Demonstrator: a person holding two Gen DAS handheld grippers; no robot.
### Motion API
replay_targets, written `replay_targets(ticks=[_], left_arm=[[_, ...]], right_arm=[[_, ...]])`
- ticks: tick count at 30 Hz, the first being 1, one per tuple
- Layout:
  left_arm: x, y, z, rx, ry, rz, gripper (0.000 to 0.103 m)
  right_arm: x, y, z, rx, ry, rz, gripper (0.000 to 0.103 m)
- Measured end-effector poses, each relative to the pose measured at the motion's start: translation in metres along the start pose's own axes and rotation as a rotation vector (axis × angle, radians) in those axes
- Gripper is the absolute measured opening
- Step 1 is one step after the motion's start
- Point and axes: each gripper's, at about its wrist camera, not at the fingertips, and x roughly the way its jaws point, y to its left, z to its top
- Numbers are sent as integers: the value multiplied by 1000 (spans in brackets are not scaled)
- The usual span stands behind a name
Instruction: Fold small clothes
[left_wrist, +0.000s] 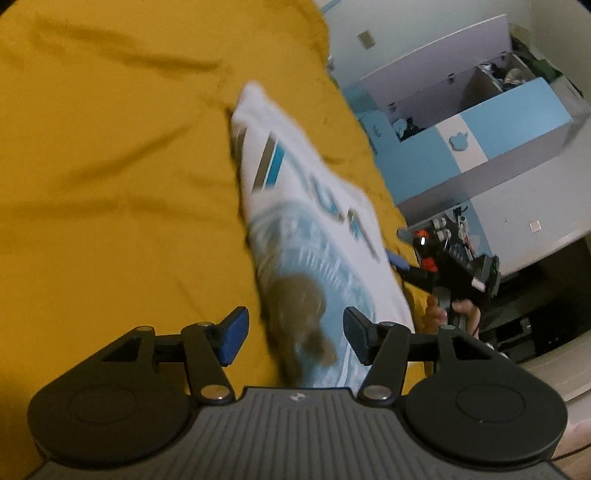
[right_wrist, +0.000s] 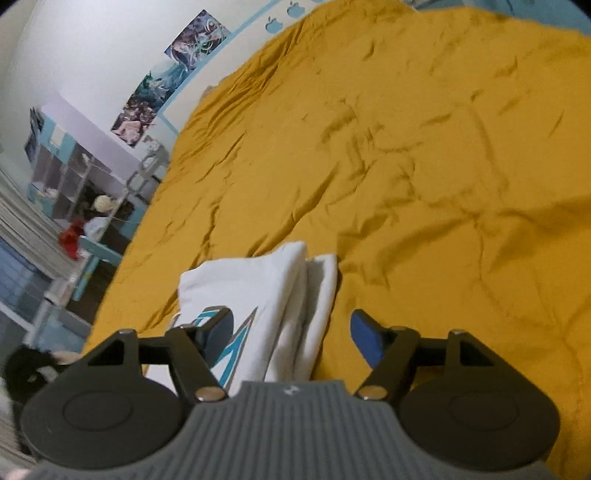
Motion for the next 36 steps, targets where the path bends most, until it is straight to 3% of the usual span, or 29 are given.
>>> replay_targets(ticks=[5,8,12,15,20,22,24,25,27,29,36], left_arm=[[19,6,7,-32,70,-11,70],[31,2,12,-36,109,-75,78],[56,-4,11,-26,169,-82,82],[72,-10,16,-20,193,-93,87],[85,-2,20,-100,192,-132,89],[84,-3,15,-100,174,-133,78],[80,-4,11,-81,157,-106,67],[78,-5,10,-84,152,-93,63],[76,-7,8,-84,138,-66,51],[76,-12,8,-96,121,-73,47],[56,-6,14,-176,32,-272,35]], right_arm=[[18,-4,-1,31,14,-32,66],[32,-4,2,39,36,-12,68],[59,1,9,50,71,-5,69],[76,1,14,87,76,32,69],[91,4,16,102,79,50,71],[89,5,14,101,67,36,63],[87,6,14,90,64,-7,38],[85,7,14,78,64,-17,32],[82,10,13,67,47,-21,31],[77,19,13,43,20,-26,28],[57,72,19,-76,-19,32,24]])
